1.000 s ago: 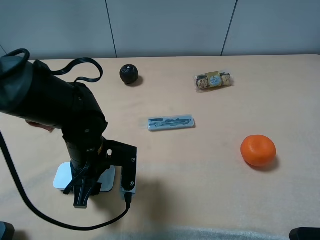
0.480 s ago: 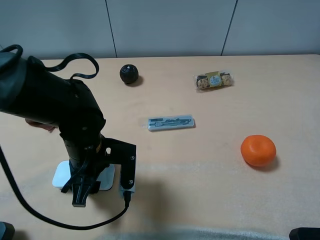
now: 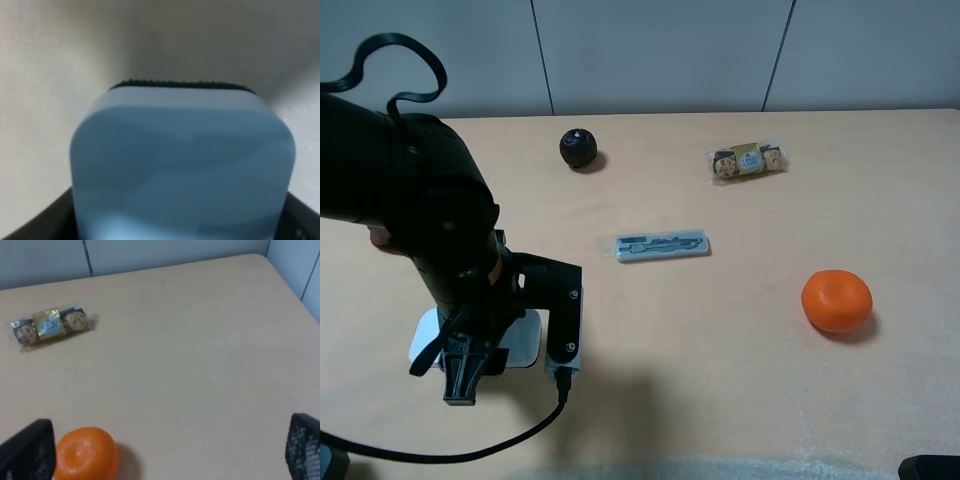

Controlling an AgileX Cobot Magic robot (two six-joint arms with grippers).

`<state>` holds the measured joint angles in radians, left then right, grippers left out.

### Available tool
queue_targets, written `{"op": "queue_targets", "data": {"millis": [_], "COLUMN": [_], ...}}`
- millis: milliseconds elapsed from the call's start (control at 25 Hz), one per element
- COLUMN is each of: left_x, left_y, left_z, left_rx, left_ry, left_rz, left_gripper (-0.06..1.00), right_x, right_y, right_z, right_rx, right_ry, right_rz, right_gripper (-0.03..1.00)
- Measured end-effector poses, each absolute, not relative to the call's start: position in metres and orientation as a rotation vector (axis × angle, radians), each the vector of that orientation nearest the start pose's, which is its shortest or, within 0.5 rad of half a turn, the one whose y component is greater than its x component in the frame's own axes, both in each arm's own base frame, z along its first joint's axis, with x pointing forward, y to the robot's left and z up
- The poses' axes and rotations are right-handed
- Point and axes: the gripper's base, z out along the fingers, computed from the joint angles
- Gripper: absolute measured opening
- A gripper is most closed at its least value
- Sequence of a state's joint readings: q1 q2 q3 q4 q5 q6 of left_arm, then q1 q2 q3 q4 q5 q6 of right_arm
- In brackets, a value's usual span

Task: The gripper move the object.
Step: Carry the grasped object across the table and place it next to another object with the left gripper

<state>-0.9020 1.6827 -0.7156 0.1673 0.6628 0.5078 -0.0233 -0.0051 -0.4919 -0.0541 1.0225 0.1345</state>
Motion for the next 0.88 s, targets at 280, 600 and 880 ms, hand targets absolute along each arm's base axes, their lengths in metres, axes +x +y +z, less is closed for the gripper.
{"op": "queue_targets", "data": {"millis": [280,600,880], "left_x": [0.168,0.178,0.185], "left_y": [-0.2,-0.219,-0.231], "left_z": [0.146,0.169,0.185], "left_rx": [2.11,2.032,1.869], "left_ry": [2.277,2.303,2.391], "left_rz": [0.119,0.049,-0.013], "left_gripper": [0.62,0.62,0.62], "right_x": [-0.003,-0.003,-0.003], "right_y": [-0.004,-0.004,-0.004], "right_z": [0.278,0.278,0.278], "right_rx": [0.159,0.159,0.16], "right_ry": [2.002,2.002,2.003], "right_rz": [0.007,0.007,0.007], "right_gripper": [0.69,0.69,0.69]}}
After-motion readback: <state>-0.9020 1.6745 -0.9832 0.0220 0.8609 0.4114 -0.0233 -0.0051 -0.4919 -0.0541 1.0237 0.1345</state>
